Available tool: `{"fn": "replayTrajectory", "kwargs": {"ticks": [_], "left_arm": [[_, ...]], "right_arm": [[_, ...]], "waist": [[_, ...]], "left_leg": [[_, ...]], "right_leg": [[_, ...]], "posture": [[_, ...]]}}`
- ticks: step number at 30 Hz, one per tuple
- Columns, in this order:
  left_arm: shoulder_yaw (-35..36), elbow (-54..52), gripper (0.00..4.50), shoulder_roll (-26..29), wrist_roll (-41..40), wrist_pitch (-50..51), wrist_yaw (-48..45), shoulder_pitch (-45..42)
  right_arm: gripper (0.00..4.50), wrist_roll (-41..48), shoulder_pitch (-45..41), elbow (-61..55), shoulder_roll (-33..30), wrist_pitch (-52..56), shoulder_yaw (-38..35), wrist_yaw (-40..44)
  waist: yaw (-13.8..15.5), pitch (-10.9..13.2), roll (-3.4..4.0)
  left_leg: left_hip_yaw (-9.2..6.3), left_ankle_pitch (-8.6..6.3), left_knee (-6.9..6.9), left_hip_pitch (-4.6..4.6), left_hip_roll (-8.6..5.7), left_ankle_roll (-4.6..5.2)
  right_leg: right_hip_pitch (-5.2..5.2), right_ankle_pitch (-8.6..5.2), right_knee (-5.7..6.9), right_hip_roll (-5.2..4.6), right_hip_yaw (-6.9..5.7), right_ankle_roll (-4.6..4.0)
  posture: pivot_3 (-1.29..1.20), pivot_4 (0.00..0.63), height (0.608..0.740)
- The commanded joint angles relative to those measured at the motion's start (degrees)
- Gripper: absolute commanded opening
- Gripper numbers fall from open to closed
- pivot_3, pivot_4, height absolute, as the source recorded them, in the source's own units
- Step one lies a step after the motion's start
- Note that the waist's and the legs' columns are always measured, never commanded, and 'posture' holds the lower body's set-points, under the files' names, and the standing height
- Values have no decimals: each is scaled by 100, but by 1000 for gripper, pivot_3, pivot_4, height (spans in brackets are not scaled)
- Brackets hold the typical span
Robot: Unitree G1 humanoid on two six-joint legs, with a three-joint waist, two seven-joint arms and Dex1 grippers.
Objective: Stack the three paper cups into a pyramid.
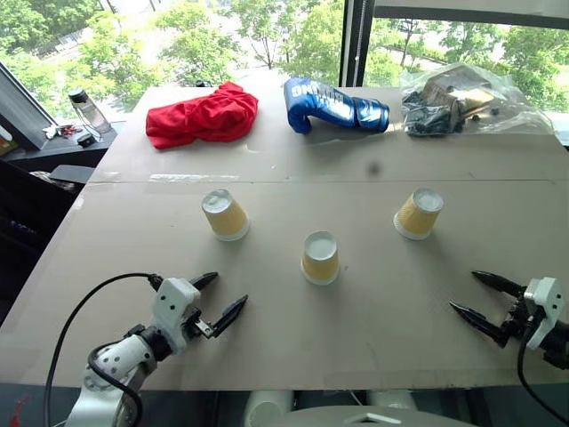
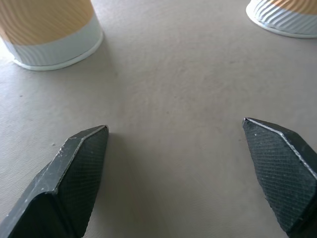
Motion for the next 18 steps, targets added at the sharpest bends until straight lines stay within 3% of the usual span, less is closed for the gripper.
{"fn": "replayTrajectory", "kwargs": {"ticks": [1,7,13,18], "left_arm": [[478,-778,4441,568,-1233,492,-826,-337],[945,-1172,4441,1381,-1885,1123,-1286,-873],[1498,-1329,4441,2143,-2336,1733,-1849,-1070],[1791,-1478,4441,2332,-2452,1975,-2063,-1093]], "right_arm": [[4500,265,-149,-1385,153,489,571,-106],[4500,-20,-918,-2207,529,1244,1527,-723],[4500,-811,-2209,-1915,1238,1581,2522,-1417],[4500,-962,-2854,-1645,1679,1782,2968,-1505]], "waist": [[-27,16,-9],[-44,30,-17],[-43,39,-26],[-31,50,-40]], "left_leg": [[-8,0,1,-4,4,-1],[-10,0,6,-20,0,-1],[-17,3,21,-75,-3,-5],[-8,9,22,-91,-3,-13]], "right_leg": [[-5,0,5,3,-8,0],[-12,5,-4,0,-12,10],[-70,13,15,15,-24,23],[-92,12,21,60,-33,30]], "posture": [[0,150,740],[0,150,740],[0,150,740],[0,150,740]]}}
